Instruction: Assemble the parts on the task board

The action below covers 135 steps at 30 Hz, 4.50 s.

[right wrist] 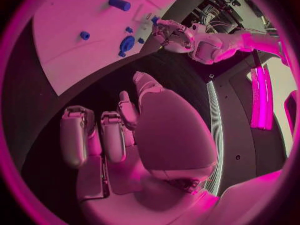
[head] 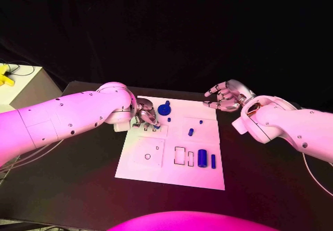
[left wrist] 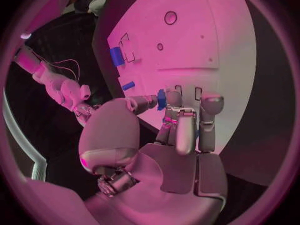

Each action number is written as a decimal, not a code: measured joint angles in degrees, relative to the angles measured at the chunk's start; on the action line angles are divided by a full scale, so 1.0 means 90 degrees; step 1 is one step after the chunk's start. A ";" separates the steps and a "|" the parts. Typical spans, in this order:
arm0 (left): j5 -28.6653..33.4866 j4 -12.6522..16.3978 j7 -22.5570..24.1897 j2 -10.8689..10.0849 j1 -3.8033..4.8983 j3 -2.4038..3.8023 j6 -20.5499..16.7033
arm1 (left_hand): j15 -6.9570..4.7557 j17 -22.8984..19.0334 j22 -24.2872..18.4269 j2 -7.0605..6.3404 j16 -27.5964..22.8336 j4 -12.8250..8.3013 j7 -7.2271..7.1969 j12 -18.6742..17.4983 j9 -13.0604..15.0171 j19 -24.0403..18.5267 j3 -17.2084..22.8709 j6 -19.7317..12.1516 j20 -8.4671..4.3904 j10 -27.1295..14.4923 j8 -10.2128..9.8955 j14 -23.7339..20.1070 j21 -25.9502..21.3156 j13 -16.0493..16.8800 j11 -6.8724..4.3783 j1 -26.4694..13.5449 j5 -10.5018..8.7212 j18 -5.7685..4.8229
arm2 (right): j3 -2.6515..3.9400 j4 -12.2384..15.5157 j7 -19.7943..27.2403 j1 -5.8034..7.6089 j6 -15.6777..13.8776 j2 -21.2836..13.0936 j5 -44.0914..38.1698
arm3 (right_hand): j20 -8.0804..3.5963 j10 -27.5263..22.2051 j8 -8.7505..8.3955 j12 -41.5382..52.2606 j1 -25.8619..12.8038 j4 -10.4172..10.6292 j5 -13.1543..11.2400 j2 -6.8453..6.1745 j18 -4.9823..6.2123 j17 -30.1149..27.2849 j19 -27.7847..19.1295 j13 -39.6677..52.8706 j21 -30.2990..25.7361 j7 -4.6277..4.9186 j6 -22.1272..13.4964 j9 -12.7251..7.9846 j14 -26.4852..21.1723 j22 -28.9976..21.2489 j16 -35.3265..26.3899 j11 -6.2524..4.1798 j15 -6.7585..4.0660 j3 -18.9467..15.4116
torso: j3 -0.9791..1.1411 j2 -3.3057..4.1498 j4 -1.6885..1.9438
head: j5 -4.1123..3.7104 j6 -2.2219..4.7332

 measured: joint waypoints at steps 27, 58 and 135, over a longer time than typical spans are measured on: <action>-0.1173 0.0074 -0.0080 0.0019 -0.0047 -0.0154 -0.0318 | -0.0045 0.0000 0.0296 0.0090 0.0136 -0.0330 -0.0111 0.0220 -0.0212 0.0160 0.0142 0.0111 -0.0064 0.0270 0.0196 0.0001 0.0186 0.0272 -0.0067 -0.0612 0.0402 0.0001 | -0.0001 -0.0001 -0.0066 -0.0003 0.0073 -0.0018 -0.0044 | 0.0000 0.0000 0.0000 0.0000 -0.0001 0.0001 0.0084 -0.0001 0.0000 -0.0002 0.0000 -0.0002 0.0000 0.0000 0.0001 -0.0005 0.0000 -0.0001 0.0000 0.0000 0.0000 0.0035 | -0.0004 0.0010 -0.0005 | 0.0090 -0.0121; -0.1434 0.0070 -0.0122 0.0111 -0.0058 -0.0163 -0.0044 | -0.0091 -0.0001 0.0347 0.0156 0.0200 -0.0349 -0.0113 0.0377 -0.0314 0.0202 0.0124 0.0158 -0.0066 0.0476 0.0311 0.0000 0.0228 0.0484 -0.0113 -0.0830 0.0476 -0.0098 | -0.0001 0.0009 -0.0091 -0.0004 0.0100 -0.0032 -0.0076 | 0.0000 0.0000 0.0000 0.0000 -0.0025 -0.0017 0.0124 -0.0025 0.0000 -0.0003 0.0000 -0.0008 0.0000 -0.0001 0.0001 -0.0010 0.0000 0.0001 0.0000 0.0000 0.0000 0.0052 | -0.0010 0.0026 -0.0007 | 0.0083 -0.0263; -0.1452 0.0310 -0.0132 -0.0020 -0.0068 -0.0129 0.0630 | -0.0135 -0.0001 0.0498 0.0442 0.0396 -0.0497 -0.0234 0.0580 -0.0787 0.0330 -0.0025 0.0416 -0.0148 0.0876 0.0340 -0.0001 0.0276 0.0913 -0.0165 -0.1128 0.0366 -0.0096 | -0.0001 -0.0032 -0.0101 -0.0076 0.0125 -0.0011 -0.0098 | 0.0000 0.0000 0.0000 0.0000 -0.0050 0.0000 0.0199 -0.0050 0.0000 -0.0004 0.0000 -0.0007 0.0001 -0.0001 0.0001 -0.0013 0.0000 0.0001 0.0000 0.0000 0.0000 0.0104 | -0.0003 0.0018 -0.0007 | 0.0139 -0.0413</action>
